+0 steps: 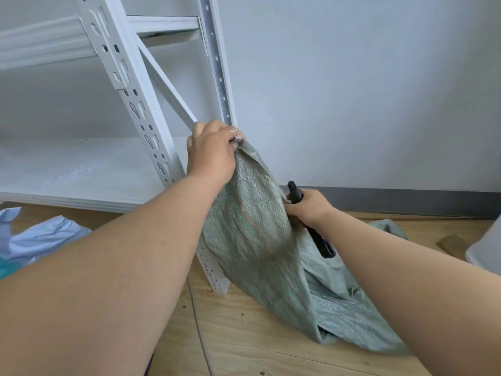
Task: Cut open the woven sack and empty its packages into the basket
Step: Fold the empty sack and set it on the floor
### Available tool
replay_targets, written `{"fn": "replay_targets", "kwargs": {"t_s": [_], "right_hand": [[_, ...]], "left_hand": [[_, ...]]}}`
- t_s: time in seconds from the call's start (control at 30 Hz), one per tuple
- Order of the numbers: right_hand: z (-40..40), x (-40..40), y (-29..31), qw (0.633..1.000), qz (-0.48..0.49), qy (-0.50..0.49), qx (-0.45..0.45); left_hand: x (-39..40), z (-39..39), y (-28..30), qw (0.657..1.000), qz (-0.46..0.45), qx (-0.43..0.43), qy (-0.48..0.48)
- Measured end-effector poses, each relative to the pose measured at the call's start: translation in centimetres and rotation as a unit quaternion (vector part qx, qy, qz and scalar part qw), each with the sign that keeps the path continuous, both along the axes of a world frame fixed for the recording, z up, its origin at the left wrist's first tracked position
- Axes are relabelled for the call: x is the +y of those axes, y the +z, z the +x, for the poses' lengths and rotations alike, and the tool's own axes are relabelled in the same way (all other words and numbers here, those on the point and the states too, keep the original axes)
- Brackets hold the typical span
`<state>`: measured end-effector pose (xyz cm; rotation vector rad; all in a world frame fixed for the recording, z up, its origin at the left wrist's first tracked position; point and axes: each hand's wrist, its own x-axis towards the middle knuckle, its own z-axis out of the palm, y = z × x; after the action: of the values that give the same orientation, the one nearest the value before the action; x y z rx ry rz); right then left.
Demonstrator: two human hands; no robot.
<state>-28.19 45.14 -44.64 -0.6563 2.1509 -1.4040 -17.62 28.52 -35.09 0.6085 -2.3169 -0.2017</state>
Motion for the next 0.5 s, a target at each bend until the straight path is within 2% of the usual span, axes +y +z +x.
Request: {"fn": "replay_targets", "kwargs": {"t_s": [0.07, 0.17, 0.2, 0.27, 0.3, 0.37, 0.4, 0.5], "right_hand": [[-0.4, 0.5, 0.0, 0.998, 0.000, -0.049, 0.032], [-0.4, 1.3, 0.5, 0.993, -0.084, 0.003, -0.079], [-0.2, 1.2, 0.7, 0.992, -0.087, 0.036, -0.086], [0.3, 0.7, 0.6, 0.996, -0.039, 0.074, -0.030], [0.5, 0.4, 0.5, 0.998, 0.002, 0.065, 0.018], [0.1, 0.2, 0.7, 0.993, 0.057, 0.017, 0.098], [-0.3, 0.3, 1.3, 0.992, 0.061, 0.000, 0.106], [-1.6, 0.7, 3.8, 0.990, 0.067, -0.064, 0.106]], "left_hand": [[0.0, 0.3, -0.2, 0.998, 0.027, 0.009, 0.050], [0.5, -0.6, 0.1, 0.993, 0.103, -0.018, 0.062], [0.7, -1.2, 0.3, 0.987, 0.151, -0.009, 0.052], [2.0, -2.3, 1.3, 0.965, 0.261, 0.029, 0.017], [2.5, -3.0, 1.8, 0.957, 0.285, 0.043, 0.005], [3.4, -3.9, 3.2, 0.962, 0.267, 0.067, 0.001], [3.8, -4.2, 3.8, 0.969, 0.234, 0.082, -0.005], [5.0, -4.3, 4.3, 0.962, 0.222, 0.116, -0.109]]}}
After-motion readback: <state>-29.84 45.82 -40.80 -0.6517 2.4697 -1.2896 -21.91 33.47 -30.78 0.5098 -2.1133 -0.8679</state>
